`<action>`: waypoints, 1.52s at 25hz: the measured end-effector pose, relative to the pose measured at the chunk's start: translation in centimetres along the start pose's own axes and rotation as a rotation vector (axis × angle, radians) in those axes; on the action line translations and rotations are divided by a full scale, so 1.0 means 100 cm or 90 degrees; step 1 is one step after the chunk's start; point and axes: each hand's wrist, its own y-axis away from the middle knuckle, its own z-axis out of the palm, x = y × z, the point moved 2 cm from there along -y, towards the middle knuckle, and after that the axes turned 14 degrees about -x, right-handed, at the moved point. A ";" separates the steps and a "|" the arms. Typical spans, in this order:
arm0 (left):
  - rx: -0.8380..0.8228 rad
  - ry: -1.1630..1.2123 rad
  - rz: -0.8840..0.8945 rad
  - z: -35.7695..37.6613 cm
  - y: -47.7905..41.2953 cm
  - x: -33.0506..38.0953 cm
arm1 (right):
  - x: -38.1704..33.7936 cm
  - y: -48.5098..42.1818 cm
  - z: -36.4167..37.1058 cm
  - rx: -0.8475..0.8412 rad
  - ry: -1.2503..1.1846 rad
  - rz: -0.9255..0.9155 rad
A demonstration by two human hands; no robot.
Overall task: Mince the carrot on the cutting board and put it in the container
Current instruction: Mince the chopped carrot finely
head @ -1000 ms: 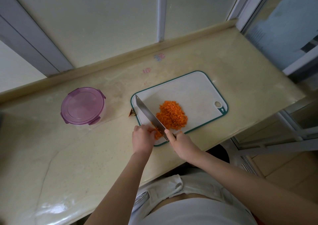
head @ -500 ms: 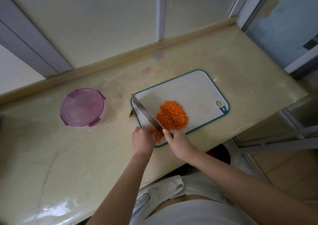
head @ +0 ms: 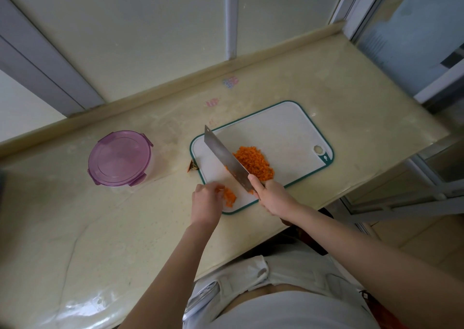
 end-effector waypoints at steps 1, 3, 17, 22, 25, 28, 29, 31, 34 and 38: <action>-0.007 -0.015 0.016 -0.002 0.001 0.000 | 0.000 0.001 0.000 -0.007 0.000 -0.006; -0.026 -0.060 0.058 -0.006 0.003 0.000 | -0.001 0.004 0.002 -0.016 -0.006 -0.025; 0.017 -0.121 0.107 0.000 0.003 0.004 | -0.006 0.019 0.007 -0.017 -0.035 -0.049; -0.129 -0.233 0.190 -0.001 0.007 -0.003 | -0.005 0.023 0.007 -0.022 -0.059 -0.047; -0.108 -0.242 0.191 0.001 0.003 -0.002 | -0.007 0.026 0.010 -0.024 -0.079 -0.055; -0.031 -0.180 0.178 0.008 0.001 0.002 | -0.007 0.028 0.011 -0.025 -0.077 -0.058; -0.012 -0.171 0.170 0.010 0.001 0.002 | -0.006 0.029 0.011 -0.025 -0.073 -0.055; 0.017 -0.158 0.146 0.012 0.003 0.003 | -0.004 0.030 0.010 -0.022 -0.076 -0.049; 0.067 -0.167 0.094 0.013 0.008 0.000 | -0.001 0.031 0.011 -0.012 -0.072 -0.042; 0.062 -0.138 0.031 0.009 0.014 0.003 | 0.005 0.029 0.019 -0.005 -0.047 -0.028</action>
